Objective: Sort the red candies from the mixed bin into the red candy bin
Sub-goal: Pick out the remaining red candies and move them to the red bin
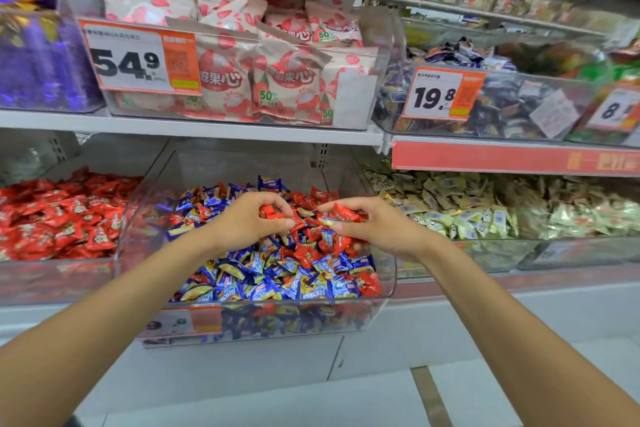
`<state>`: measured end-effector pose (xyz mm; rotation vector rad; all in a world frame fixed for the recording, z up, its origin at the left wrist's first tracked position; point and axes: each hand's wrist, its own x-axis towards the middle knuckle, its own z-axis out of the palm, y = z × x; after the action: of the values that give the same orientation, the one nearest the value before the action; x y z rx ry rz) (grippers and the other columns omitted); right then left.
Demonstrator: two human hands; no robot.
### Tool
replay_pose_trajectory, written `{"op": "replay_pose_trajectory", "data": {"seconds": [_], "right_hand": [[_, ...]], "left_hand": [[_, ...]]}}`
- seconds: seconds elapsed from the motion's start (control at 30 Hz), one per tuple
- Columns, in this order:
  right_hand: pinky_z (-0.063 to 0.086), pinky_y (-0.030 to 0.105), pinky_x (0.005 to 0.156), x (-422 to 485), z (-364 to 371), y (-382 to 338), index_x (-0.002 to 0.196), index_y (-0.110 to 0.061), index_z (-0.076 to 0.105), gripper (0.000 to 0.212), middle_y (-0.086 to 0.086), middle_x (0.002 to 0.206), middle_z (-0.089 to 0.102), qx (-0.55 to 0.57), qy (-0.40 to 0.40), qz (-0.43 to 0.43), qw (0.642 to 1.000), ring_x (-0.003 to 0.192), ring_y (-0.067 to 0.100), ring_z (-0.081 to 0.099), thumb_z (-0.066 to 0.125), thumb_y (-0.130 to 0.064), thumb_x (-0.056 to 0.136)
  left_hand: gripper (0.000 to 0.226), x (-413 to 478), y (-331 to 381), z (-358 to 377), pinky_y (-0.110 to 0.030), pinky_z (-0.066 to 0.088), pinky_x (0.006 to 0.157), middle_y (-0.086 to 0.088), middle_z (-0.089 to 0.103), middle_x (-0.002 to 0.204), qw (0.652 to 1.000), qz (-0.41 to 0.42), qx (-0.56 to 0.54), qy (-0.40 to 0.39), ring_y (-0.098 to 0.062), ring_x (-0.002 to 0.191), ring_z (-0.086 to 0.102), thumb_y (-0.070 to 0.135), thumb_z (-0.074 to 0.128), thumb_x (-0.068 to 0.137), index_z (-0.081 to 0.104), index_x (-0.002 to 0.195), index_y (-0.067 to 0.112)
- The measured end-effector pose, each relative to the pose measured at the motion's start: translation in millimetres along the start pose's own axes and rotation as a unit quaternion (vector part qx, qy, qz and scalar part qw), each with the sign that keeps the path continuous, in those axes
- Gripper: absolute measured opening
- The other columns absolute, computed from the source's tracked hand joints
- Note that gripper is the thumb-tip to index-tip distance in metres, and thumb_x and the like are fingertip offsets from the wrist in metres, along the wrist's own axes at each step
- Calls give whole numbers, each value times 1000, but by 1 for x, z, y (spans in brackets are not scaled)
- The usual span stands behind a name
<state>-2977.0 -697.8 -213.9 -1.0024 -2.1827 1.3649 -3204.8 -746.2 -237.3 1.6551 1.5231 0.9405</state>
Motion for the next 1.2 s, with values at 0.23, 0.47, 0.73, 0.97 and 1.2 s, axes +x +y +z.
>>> {"op": "replay_pose_trajectory", "data": {"seconds": [0.23,0.47,0.73,0.97,1.2], "right_hand": [[56,24,64,-14,-5,-4,124,-16,61,31,9,80,66,-33,19,-56,998,68,6,63,60,-17,93],[42,20,52,-16,-7,-1,117,-19,64,25,-1,66,60,-17,45,-49,998,59,12,54,60,-20,93],[55,35,65,-7,1,4,108,-26,69,20,-1,103,64,-97,76,-63,990,71,23,62,66,-23,89],[35,37,57,-1,5,4,104,-18,68,15,4,64,49,-60,63,-62,994,60,24,41,62,-23,92],[32,16,46,9,15,-4,100,-4,62,30,-4,60,46,-74,75,-31,994,54,12,40,57,-32,94]], "left_hand": [[9,10,-2,20,-19,38,77,16,61,90,998,40,54,9,9,77,55,21,64,89,69,93,15],[22,18,-15,32,-28,45,83,8,65,96,971,14,203,-123,-3,86,58,27,75,78,71,99,20],[39,26,-18,34,-25,41,90,8,60,125,946,10,286,-154,-13,112,54,30,69,85,63,123,24],[11,21,-22,17,-30,48,77,4,63,92,984,39,167,-53,-16,86,57,25,71,83,63,85,18],[28,0,-11,-8,-23,46,85,15,58,114,990,50,130,13,-4,94,58,32,63,89,62,116,24]]}}
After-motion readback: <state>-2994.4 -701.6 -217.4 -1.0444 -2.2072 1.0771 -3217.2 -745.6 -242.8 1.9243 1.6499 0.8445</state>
